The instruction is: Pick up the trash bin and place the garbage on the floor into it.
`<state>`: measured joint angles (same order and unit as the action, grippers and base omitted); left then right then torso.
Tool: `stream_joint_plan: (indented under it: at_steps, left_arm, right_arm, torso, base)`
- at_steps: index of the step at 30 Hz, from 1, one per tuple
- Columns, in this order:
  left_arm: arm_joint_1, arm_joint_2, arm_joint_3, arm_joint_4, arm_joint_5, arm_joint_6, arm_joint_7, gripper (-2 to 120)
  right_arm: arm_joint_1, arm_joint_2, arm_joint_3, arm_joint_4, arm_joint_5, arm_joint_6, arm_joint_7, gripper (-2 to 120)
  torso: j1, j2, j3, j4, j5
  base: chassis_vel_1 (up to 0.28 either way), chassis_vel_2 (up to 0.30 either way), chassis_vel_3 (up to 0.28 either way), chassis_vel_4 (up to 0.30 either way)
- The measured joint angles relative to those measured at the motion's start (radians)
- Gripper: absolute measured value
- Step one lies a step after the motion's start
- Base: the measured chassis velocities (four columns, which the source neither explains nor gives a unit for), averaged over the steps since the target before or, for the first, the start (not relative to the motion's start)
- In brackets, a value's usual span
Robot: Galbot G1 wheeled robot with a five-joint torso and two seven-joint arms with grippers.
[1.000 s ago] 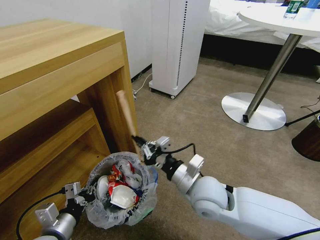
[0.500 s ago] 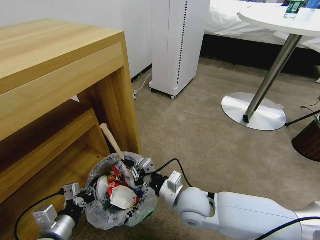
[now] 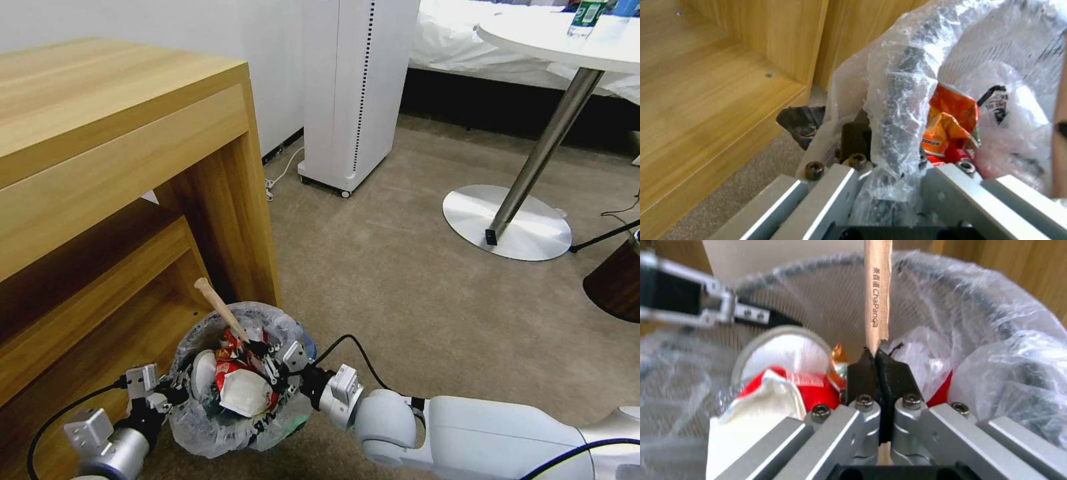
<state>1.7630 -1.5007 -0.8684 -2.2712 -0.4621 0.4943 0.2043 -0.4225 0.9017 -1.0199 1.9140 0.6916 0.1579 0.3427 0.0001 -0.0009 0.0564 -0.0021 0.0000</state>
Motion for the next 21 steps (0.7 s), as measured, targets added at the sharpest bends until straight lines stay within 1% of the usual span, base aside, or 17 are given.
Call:
stream_joint_plan:
  at_steps: [8, 13, 14, 16, 17, 20, 21]
  left_arm:
    - [-0.002, -0.003, -0.001, -0.006, -0.001, 0.000, -0.001, 1]
    - [-0.010, -0.006, 0.001, 0.002, 0.000, 0.000, -0.001, 1]
    - [-0.013, -0.006, 0.002, 0.004, 0.000, 0.000, -0.001, 1]
    - [-0.017, -0.005, 0.002, 0.007, 0.000, 0.001, -0.001, 1]
    - [-0.017, -0.005, 0.002, 0.007, 0.000, 0.001, -0.001, 1]
    - [-0.021, -0.004, 0.003, 0.009, 0.000, 0.004, -0.001, 1]
    - [-0.021, -0.004, 0.003, 0.009, 0.000, 0.004, -0.001, 1]
  right_arm:
    - [-0.005, 0.000, -0.034, -0.043, -0.034, 0.007, -0.012, 0]
    - [0.002, 0.002, -0.039, -0.047, -0.036, 0.008, -0.016, 0]
    - [0.003, 0.001, -0.039, -0.046, -0.036, 0.010, -0.022, 3]
    - [0.003, -0.002, -0.039, -0.044, -0.036, 0.014, -0.029, 12]
    - [0.003, -0.002, -0.039, -0.044, -0.036, 0.014, -0.029, 12]
    - [0.005, -0.004, -0.039, -0.042, -0.033, 0.017, -0.035, 25]
    - [0.005, -0.004, -0.039, -0.042, -0.033, 0.017, -0.035, 25]
  torso:
    - [0.000, 0.000, 0.000, 0.0000, 0.0000]
    - [0.000, 0.000, 0.000, 0.0000, 0.0000]
    - [0.000, 0.000, 0.000, 0.0000, 0.0000]
    - [0.000, 0.000, 0.000, 0.0000, 0.0000]
    - [0.000, 0.000, 0.000, 0.0000, 0.0000]
    - [0.000, 0.000, 0.000, 0.0000, 0.0000]
    - [0.000, 0.000, 0.000, 0.0000, 0.0000]
  base:
    - [0.000, 0.000, 0.000, 0.000]
    - [0.000, 0.000, 0.000, 0.000]
    - [0.000, 0.000, 0.000, 0.000]
    - [0.000, 0.000, 0.000, 0.000]
    - [0.000, 0.000, 0.000, 0.000]
    - [0.000, 0.000, 0.000, 0.000]
    - [0.000, 0.000, 0.000, 0.000]
